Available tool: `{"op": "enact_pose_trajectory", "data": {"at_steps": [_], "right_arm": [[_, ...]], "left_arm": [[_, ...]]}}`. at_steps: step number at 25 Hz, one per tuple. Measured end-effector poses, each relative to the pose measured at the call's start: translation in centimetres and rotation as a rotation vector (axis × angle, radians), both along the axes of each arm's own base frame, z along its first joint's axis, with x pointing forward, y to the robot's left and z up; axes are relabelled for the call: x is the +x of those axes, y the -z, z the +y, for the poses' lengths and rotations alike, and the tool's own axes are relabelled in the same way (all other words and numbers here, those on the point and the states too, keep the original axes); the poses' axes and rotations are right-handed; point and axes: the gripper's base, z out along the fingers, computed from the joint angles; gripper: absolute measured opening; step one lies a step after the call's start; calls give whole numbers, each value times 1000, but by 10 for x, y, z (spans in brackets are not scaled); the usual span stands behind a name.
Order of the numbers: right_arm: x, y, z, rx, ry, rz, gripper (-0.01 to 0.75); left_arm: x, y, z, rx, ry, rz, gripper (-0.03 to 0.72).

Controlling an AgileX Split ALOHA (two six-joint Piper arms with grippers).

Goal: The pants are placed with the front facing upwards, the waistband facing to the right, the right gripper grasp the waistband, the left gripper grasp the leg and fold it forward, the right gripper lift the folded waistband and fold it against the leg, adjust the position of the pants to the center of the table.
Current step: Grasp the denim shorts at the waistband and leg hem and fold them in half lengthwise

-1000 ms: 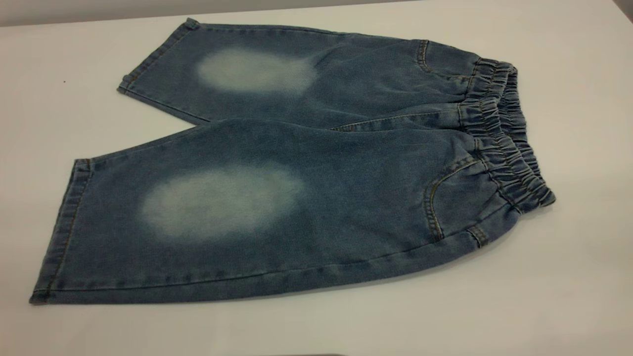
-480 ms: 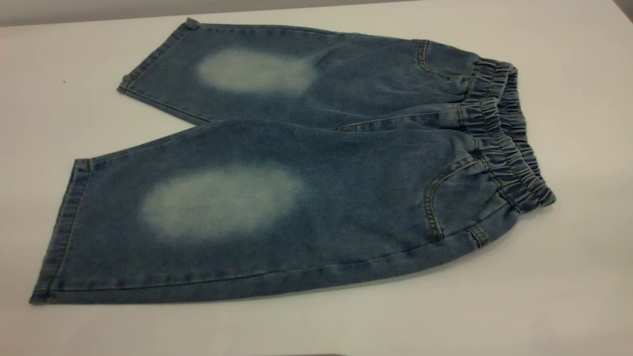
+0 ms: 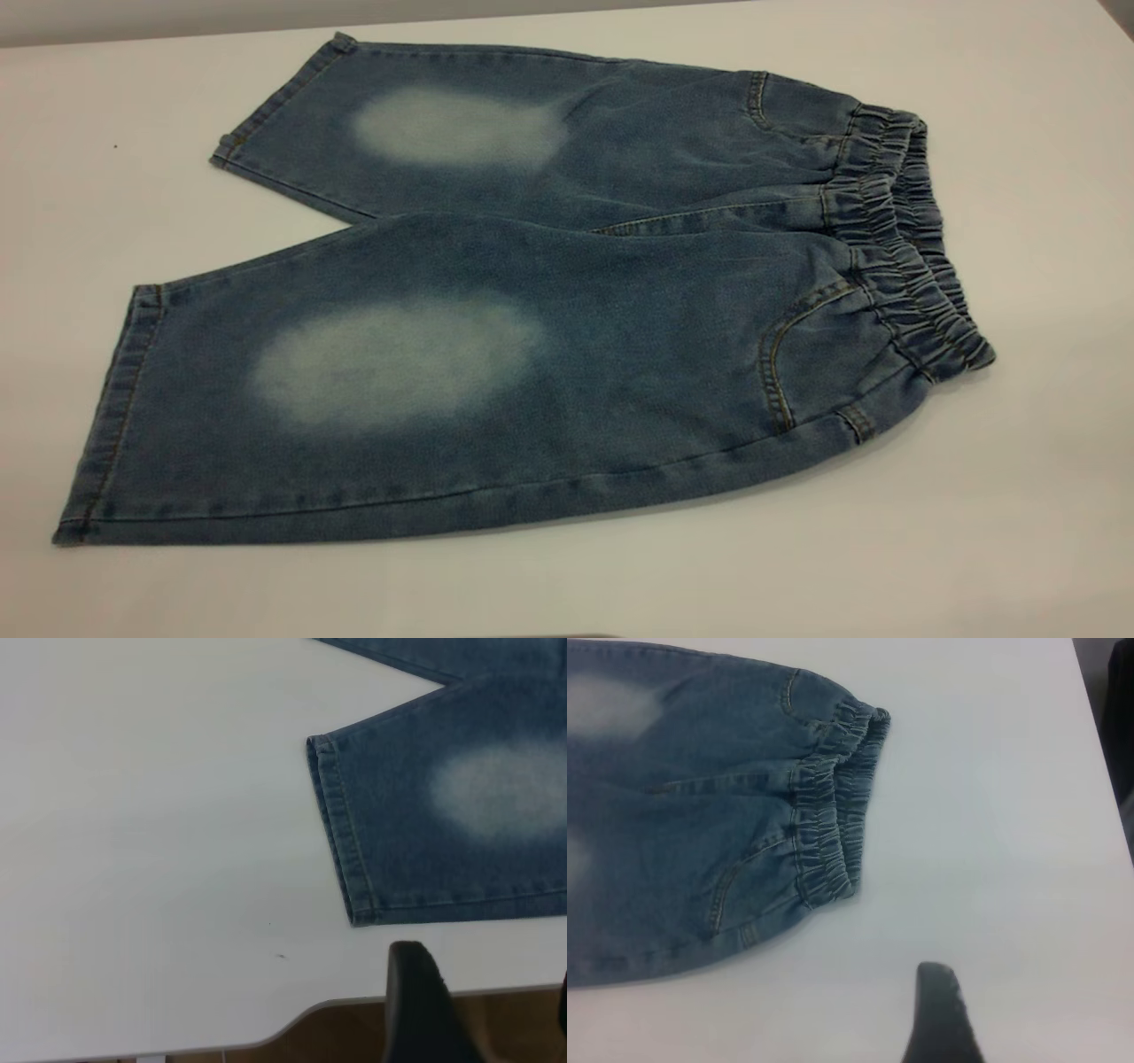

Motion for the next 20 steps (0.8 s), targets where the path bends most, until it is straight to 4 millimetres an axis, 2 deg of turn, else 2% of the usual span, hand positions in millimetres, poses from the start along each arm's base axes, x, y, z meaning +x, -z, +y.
{"op": "enact_pose_trajectory", "data": {"at_steps": [12,16,20], "right_arm": [[2,-1,2,20,-12,12,410],[16,-4,8,66,-40,96,410],[42,-4,17,95,-99,219,410]], "left_arm": [[0,0,-3,-32,21,-1,337],[3,-1,-6,-66,43,21,337],[22,-9,-7,-84,50,75,337]]}}
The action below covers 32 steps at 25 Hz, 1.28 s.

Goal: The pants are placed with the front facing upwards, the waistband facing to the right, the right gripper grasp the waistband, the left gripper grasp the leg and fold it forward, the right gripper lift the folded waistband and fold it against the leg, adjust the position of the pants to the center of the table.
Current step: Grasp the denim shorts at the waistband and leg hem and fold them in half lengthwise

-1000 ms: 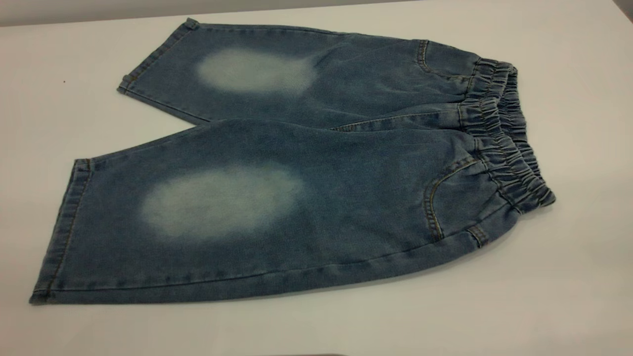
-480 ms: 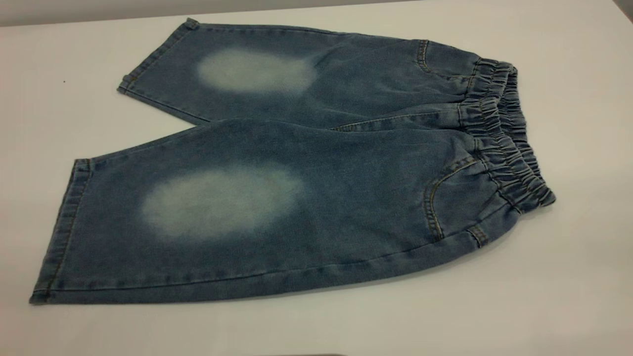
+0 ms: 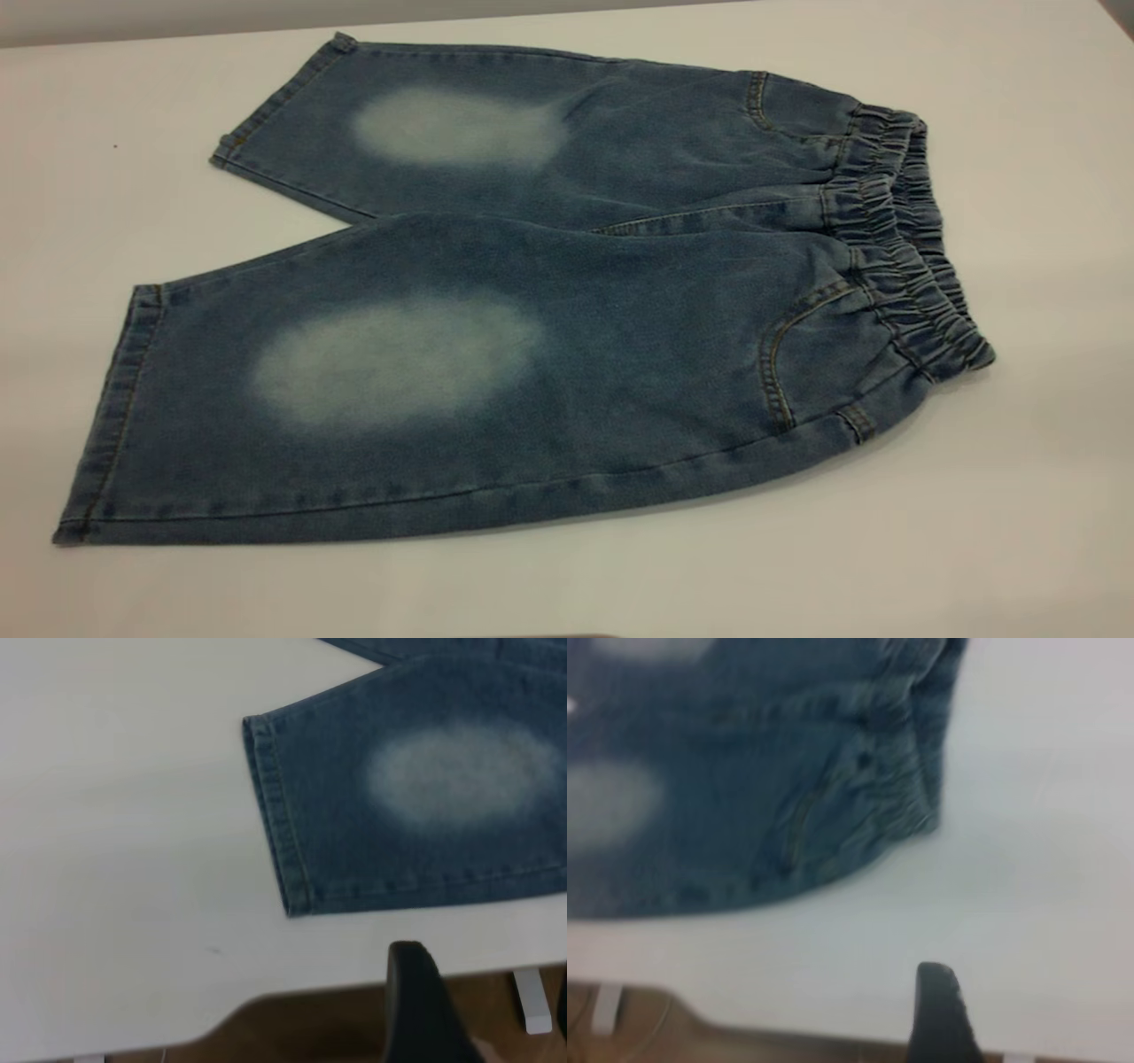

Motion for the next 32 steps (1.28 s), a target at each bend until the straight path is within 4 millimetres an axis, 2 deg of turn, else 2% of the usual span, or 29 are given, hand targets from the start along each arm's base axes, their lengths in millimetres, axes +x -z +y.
{"op": "enact_pose_trajectory", "data": {"at_steps": [5,11,16,19,25,32], "right_arm": [[39,6,17,66,-137,145,410],[90,23,34,165,-256,221,442],[122,50,43,245,-262,340,534],[140,67,46,312,-199,401,550],[170,113,46,364,-47,520,553],[201,160,49,403,36,601,553]], "left_arm": [[39,-18,-1,32,44,32,337],[88,-19,-6,90,185,106,360],[124,-3,-9,60,229,205,475],[142,10,-9,29,224,280,521],[171,33,-8,28,215,357,537],[185,48,-6,26,202,403,536]]}}
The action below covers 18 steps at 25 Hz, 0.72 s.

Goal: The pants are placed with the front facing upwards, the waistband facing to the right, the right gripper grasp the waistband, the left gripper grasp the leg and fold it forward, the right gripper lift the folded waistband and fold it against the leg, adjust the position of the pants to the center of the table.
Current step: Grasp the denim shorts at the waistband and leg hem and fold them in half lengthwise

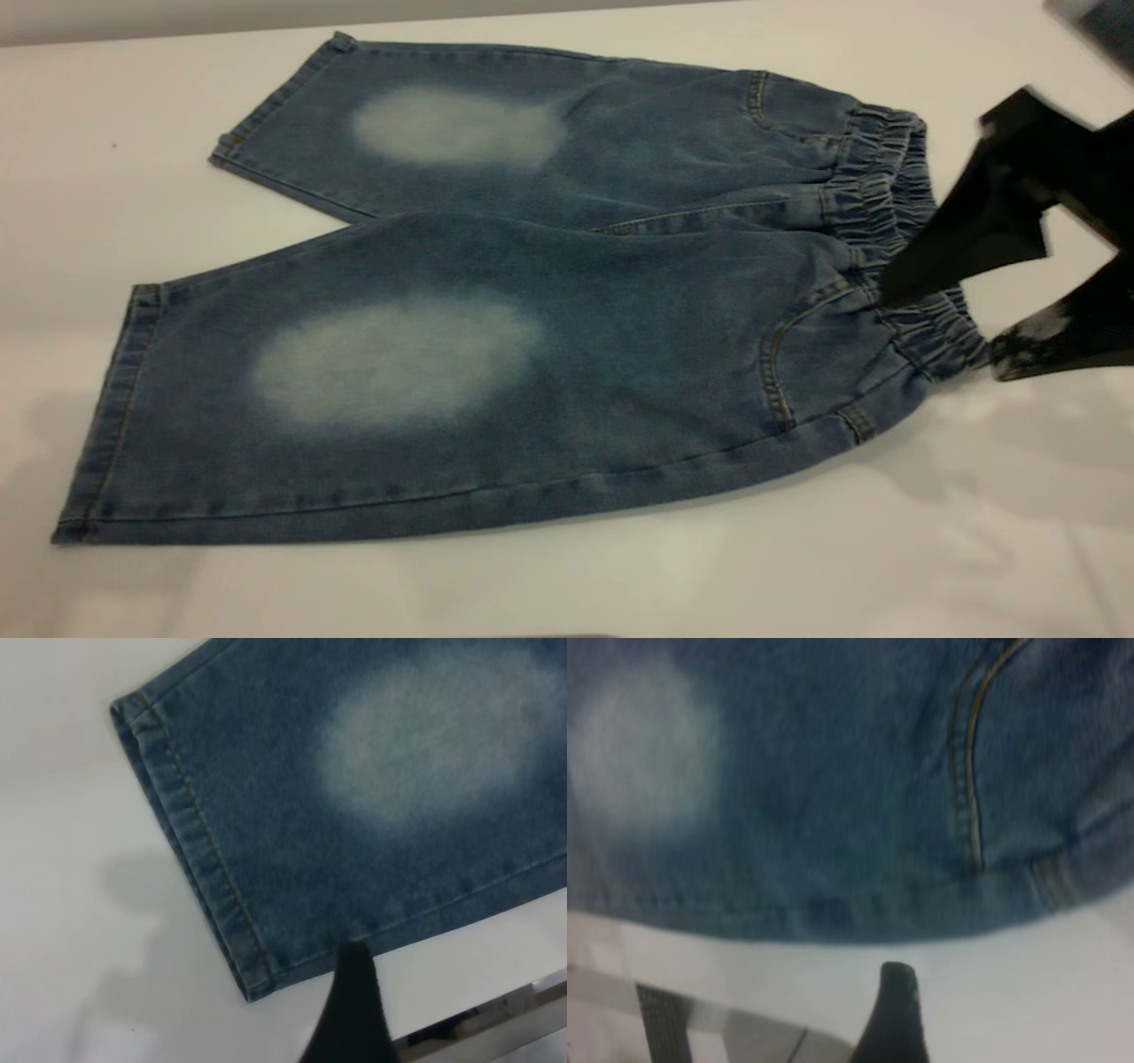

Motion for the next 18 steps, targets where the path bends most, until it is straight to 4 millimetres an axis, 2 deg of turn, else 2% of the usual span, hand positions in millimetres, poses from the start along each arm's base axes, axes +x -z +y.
{"op": "enact_pose_trajectory", "data": {"at_steps": [5,10,18], "right_arm": [[19,24,2,10,33,46,553],[18,44,-1,-26,55,104,553],[25,54,-5,-76,59,46,546]], "left_arm": [[5,-2,0,-3,-2,-5,538],[12,-14,-3,-36,0,-53,538],[15,-19,-5,-69,11,-81,537]]}}
